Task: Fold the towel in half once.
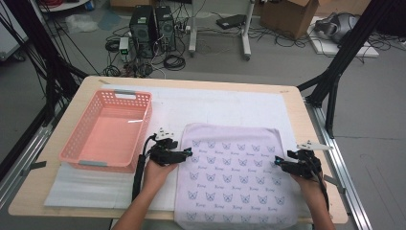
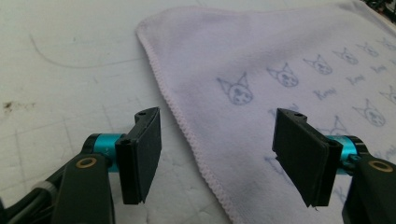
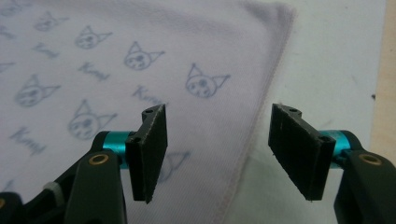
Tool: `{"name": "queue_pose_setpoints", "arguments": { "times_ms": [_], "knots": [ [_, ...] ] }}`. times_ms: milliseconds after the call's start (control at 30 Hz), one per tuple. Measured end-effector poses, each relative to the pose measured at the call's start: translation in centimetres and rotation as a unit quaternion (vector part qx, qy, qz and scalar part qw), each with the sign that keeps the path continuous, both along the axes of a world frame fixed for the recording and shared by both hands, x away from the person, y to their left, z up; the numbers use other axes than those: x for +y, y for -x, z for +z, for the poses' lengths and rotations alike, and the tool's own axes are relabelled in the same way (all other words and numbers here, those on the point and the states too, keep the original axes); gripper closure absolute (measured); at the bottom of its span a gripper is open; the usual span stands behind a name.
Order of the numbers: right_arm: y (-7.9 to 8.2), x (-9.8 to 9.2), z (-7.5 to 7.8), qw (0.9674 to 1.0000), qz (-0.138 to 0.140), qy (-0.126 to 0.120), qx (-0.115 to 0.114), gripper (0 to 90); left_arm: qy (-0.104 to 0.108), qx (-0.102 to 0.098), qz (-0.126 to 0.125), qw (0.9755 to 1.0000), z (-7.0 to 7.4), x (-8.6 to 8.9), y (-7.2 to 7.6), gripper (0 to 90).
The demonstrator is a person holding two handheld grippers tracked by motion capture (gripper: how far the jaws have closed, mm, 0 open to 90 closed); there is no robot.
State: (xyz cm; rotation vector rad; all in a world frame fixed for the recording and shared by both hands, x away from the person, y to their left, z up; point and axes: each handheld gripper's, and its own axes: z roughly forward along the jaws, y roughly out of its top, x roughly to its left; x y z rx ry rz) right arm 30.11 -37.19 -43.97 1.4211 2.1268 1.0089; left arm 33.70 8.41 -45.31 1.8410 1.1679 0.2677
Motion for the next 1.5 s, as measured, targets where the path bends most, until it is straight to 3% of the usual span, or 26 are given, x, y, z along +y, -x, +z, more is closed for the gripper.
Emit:
{"name": "queue_pose_setpoints", "arguments": {
  "times_ms": [133, 167, 200, 233, 267, 367, 467, 533, 600, 633, 767, 833, 933, 1033, 1100, 1200, 1267, 1500],
  "knots": [
    [-1.6, 1.0, 0.1, 0.999, 0.002, 0.042, 0.012, 41.1, -0.049, -0.01, -0.011, 0.9987, 0.3, -1.1, -0.2, 32.9],
    [-1.8, 1.2, 0.0, 0.9987, 0.002, 0.049, 0.018, 42.6, -0.075, -0.019, -0.013, 0.9969, 0.3, -1.4, -0.1, 34.7],
    [-2.0, 1.5, -0.1, 0.9982, 0.0, 0.055, 0.023, 42.3, -0.117, -0.036, -0.017, 0.9923, 0.4, -1.8, 0.1, 40.5],
    [-2.0, 1.5, -0.1, 0.9983, -0.004, 0.053, 0.024, 43.3, -0.122, -0.044, -0.031, 0.991, 0.5, -1.9, 0.2, 46.7],
    [-2.0, 1.5, -0.1, 0.9982, -0.002, 0.053, 0.026, 45.2, -0.12, -0.043, -0.029, 0.9915, 0.5, -2.0, 0.2, 56.3],
    [-1.9, 1.4, -0.1, 0.9986, -0.004, 0.044, 0.028, 51.0, -0.109, -0.036, -0.024, 0.9931, 0.5, -1.9, 0.1, 67.7],
    [-1.7, 1.1, 0.0, 0.9989, -0.004, 0.033, 0.035, 77.5, -0.083, -0.025, -0.028, 0.9958, 0.4, -1.7, -0.1, 85.7],
    [-1.8, 1.1, 0.1, 0.9989, 0.005, 0.026, 0.04, 82.6, -0.082, -0.024, -0.027, 0.996, 0.4, -1.6, -0.1, 86.7],
    [-1.8, 1.5, 0.2, 0.9983, 0.012, 0.044, 0.038, 84.9, -0.067, -0.014, -0.021, 0.9974, 0.5, -1.3, -0.4, 87.3],
    [-1.9, 1.7, 0.3, 0.9976, 0.016, 0.06, 0.031, 85.5, -0.072, -0.018, -0.012, 0.9972, 0.5, -1.2, -0.4, 87.7],
    [-2.6, 1.5, 0.5, 0.9982, -0.003, 0.06, 0.009, 86.9, -0.048, -0.023, 0.014, 0.9985, 1.2, -0.5, -1.2, 87.8],
    [-3.1, 1.2, 0.7, 0.999, -0.015, 0.043, 0.004, 86.9, -0.049, -0.023, 0.017, 0.9984, 1.8, -0.5, -1.9, 87.8],
    [-3.9, 0.9, 1.5, 0.9992, -0.028, 0.028, -0.011, 87.0, -0.031, -0.031, 0.036, 0.9984, 3.1, -0.2, -3.0, 87.9],
    [-4.7, 0.6, 2.9, 0.9988, -0.038, -0.007, -0.03, 86.9, -0.012, -0.039, 0.049, 0.998, 3.9, 0.0, -3.7, 87.8],
    [-4.7, 0.5, 3.7, 0.9984, -0.036, -0.02, -0.039, 86.8, -0.012, -0.041, 0.042, 0.9982, 4.0, 0.1, -3.4, 87.8],
    [-3.8, 0.4, 3.9, 0.9987, -0.023, -0.018, -0.042, 86.7, -0.003, -0.051, 0.03, 0.9983, 4.0, 0.6, -2.3, 87.6],
    [-2.9, 0.0, 3.8, 0.9986, -0.01, -0.036, -0.039, 86.7, -0.003, -0.053, 0.023, 0.9984, 4.0, 0.7, -1.7, 87.6],
    [0.2, -0.3, 3.5, 0.9976, 0.015, -0.049, -0.048, 86.6, 0.01, -0.063, -0.001, 0.998, 4.3, 1.2, 1.4, 87.6]
  ]
}}
